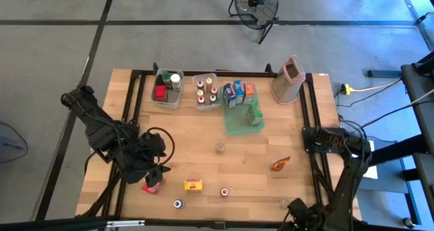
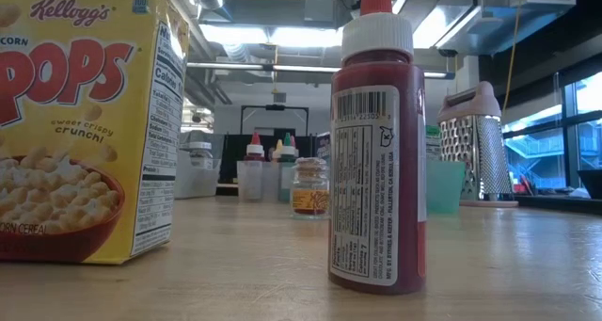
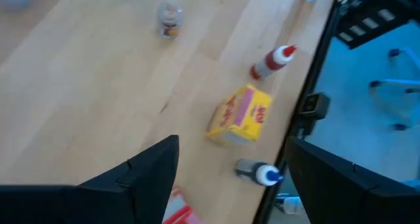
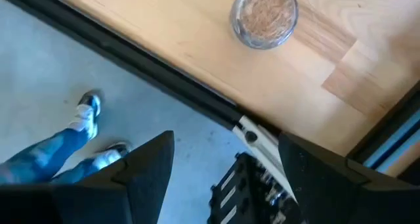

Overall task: Pick & Place Kitchen Items
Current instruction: Put the bottom transparent spice bottle into the gray bin

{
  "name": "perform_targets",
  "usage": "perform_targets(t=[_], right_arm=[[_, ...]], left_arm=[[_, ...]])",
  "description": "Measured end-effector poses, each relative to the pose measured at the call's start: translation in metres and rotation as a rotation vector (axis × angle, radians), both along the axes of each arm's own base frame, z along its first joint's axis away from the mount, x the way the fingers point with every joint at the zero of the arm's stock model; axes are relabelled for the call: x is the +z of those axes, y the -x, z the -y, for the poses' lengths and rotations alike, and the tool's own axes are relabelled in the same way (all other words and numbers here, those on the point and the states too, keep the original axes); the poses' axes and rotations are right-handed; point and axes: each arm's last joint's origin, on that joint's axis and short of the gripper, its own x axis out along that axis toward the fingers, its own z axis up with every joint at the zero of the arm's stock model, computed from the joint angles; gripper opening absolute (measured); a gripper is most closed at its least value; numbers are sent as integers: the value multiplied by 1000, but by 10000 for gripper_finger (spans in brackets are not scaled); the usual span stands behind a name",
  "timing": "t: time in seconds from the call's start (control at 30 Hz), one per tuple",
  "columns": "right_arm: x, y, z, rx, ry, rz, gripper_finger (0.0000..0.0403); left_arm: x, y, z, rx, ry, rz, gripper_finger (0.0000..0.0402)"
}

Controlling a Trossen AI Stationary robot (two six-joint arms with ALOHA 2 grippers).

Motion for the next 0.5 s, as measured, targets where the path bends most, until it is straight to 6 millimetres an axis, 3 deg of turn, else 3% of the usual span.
perform_targets(t=[0.23,0.5], right_arm=[[-38,-1,-13,-4,86,-6,274],[-76,-5,-13,-70,250,-12,274]], left_arm=[[5,-6,4,-15,16,82,274],[10,-11,8,-22,27,165,274]])
